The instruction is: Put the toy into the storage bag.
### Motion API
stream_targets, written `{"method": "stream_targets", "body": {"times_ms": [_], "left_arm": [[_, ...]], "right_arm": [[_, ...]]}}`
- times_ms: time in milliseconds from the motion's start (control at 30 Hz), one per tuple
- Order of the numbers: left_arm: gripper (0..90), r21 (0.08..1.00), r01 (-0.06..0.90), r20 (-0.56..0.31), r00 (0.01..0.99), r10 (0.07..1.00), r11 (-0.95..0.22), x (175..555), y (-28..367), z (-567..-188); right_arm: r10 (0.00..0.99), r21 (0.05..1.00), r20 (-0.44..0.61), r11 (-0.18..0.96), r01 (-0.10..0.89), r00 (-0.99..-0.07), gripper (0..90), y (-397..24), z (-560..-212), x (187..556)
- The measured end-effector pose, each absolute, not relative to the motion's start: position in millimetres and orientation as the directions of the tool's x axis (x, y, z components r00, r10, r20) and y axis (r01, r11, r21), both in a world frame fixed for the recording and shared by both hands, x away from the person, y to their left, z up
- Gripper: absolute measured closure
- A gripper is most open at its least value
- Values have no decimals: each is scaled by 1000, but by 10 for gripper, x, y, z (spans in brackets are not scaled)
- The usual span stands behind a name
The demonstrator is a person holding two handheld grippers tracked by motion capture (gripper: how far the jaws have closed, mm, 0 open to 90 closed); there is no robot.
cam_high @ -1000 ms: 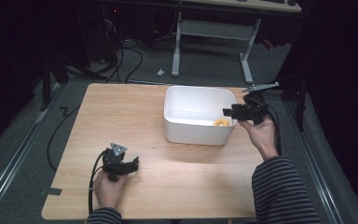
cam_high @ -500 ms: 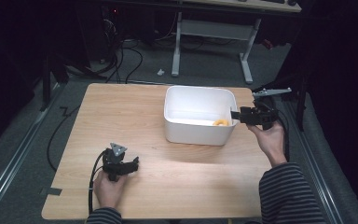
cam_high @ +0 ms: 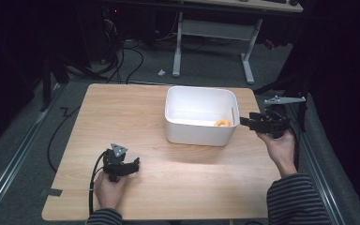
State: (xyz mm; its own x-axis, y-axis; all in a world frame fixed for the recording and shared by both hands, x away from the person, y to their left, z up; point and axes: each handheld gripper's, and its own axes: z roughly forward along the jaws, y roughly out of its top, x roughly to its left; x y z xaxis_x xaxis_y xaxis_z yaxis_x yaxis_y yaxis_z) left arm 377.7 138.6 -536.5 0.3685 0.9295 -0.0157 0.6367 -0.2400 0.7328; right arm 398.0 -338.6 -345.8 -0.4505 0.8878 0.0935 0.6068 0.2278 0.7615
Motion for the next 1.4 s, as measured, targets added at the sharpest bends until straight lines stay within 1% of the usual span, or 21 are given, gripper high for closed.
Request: {"method": "stream_targets", "body": {"times_ms": [300, 433, 567, 867, 933, 1067, 1167, 1233, 1267, 1300, 1367, 1400], "left_arm": [[189, 733, 637, -16, 369, 929, -240, 3776, 1386, -5365], [189, 733, 637, -16, 369, 929, -240, 3777, 1386, -5365], [189, 733, 637, -16, 369, 929, -240, 3777, 1386, -5365], [189, 733, 637, -16, 369, 929, -240, 3776, 1386, -5365], [189, 733, 637, -16, 369, 929, -240, 3776, 1386, -5365], [189, 733, 637, -16, 369, 929, -240, 3775, 1386, -5365], [189, 733, 637, -16, 369, 929, -240, 3775, 1386, -5365], [189, 733, 637, -16, 369, 929, -240, 3775, 1386, -5364], [189, 733, 637, -16, 369, 929, -240, 3775, 1386, -5365], [189, 733, 637, -16, 369, 929, -240, 3775, 1386, -5365], [189, 733, 636, -16, 369, 929, -240, 3775, 1386, -5365], [189, 733, 637, -16, 369, 929, -240, 3775, 1386, -5365]], "right_arm": [[894, 775, 109, 196, 600, -434, 469, -3530, -3513, 3783], [899, 779, 83, 211, 591, -430, 462, -3541, -3499, 3682], [893, 780, 72, 227, 583, -444, 449, -3520, -3477, 3601], [887, 772, 68, 243, 587, -457, 451, -3482, -3497, 3467], [883, 758, 77, 250, 603, -464, 450, -3452, -3525, 3435], [882, 749, 25, 295, 593, -470, 450, -3367, -3590, 3347], [880, 743, 11, 310, 593, -474, 456, -3300, -3640, 3286], [877, 767, 30, 287, 574, -479, 476, -3294, -3713, 3236], [876, 764, 70, 260, 590, -477, 473, -3311, -3764, 3227], [878, 761, 82, 250, 599, -471, 472, -3326, -3823, 3220], [895, 750, 37, 269, 604, -445, 473, -3312, -3926, 3185], [892, 750, 48, 265, 606, -450, 472, -3316, -3972, 3172]]}}
